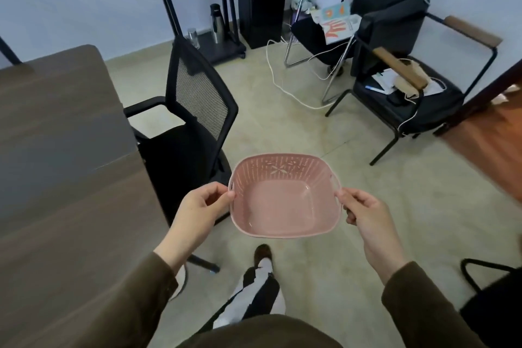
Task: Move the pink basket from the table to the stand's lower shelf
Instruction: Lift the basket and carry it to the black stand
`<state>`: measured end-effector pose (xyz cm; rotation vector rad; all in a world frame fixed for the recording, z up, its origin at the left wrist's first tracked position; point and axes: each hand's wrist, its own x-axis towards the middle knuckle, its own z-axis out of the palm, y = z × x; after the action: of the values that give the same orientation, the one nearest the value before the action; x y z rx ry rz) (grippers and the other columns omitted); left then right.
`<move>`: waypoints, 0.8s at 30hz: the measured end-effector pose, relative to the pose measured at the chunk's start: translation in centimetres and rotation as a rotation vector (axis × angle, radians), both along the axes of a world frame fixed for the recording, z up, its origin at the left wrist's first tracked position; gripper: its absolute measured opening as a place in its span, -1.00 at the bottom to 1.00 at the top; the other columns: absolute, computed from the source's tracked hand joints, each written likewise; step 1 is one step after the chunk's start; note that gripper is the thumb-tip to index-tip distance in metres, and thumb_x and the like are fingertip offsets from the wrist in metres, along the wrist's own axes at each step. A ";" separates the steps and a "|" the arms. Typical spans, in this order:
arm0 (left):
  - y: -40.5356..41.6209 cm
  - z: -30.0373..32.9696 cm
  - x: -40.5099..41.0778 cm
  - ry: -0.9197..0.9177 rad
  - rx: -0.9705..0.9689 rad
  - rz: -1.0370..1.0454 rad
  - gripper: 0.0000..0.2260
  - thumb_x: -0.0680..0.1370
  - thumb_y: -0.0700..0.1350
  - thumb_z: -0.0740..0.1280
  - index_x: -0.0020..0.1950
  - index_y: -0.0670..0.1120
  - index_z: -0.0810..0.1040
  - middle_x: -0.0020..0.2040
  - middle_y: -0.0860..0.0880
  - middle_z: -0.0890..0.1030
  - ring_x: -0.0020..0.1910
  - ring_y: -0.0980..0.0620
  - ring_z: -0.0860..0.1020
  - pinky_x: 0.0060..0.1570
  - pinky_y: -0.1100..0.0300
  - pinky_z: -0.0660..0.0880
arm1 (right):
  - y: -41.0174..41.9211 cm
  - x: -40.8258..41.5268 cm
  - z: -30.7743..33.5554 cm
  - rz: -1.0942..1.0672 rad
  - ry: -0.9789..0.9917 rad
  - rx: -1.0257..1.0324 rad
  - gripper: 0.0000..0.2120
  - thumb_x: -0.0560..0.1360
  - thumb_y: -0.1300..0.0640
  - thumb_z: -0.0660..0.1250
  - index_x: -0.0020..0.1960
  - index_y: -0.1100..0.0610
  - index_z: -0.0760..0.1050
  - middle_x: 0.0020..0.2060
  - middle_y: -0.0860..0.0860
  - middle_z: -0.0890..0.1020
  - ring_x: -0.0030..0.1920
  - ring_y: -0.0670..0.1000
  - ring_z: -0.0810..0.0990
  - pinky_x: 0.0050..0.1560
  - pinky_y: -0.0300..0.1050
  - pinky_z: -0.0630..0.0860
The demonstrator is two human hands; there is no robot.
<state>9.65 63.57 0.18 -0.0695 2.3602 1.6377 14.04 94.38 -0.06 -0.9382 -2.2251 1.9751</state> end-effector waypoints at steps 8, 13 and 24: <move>7.8 -0.9 -11.0 -0.080 0.092 0.056 -0.80 0.63 -0.04 0.39 -0.14 -0.04 0.72 -0.28 -0.11 0.67 -0.32 -0.21 0.50 -0.11 -0.10 0.57 | 8.0 -12.0 -0.4 0.026 -0.055 0.028 -0.87 0.58 0.19 0.39 0.02 0.22 0.69 -0.53 -0.23 0.54 -0.38 -0.07 0.38 -0.26 -0.14 0.38; 11.3 -0.5 -19.1 -0.126 0.093 0.035 -0.79 0.62 -0.03 0.40 -0.17 -0.04 0.70 -0.41 0.06 0.56 -0.38 -0.02 0.41 -0.28 0.05 0.41 | 12.0 -20.6 1.4 0.065 -0.054 0.054 -0.87 0.59 0.19 0.38 -0.01 0.19 0.69 -0.52 -0.23 0.56 -0.34 -0.06 0.43 -0.20 -0.11 0.41; 18.5 -2.2 -35.8 -0.058 0.021 0.117 -0.84 0.61 -0.02 0.41 -0.16 0.05 0.69 -0.42 0.18 0.57 -0.41 0.29 0.47 -0.28 0.33 0.43 | 20.0 -39.9 0.6 0.231 -0.064 0.056 -0.86 0.60 0.13 0.36 -0.07 0.06 0.69 -0.46 -0.20 0.61 -0.30 -0.04 0.49 -0.19 -0.10 0.41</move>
<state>-26.11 82.08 -2.00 -0.2516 2.3352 1.6883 -25.82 114.35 0.50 -0.7803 -2.5128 1.9828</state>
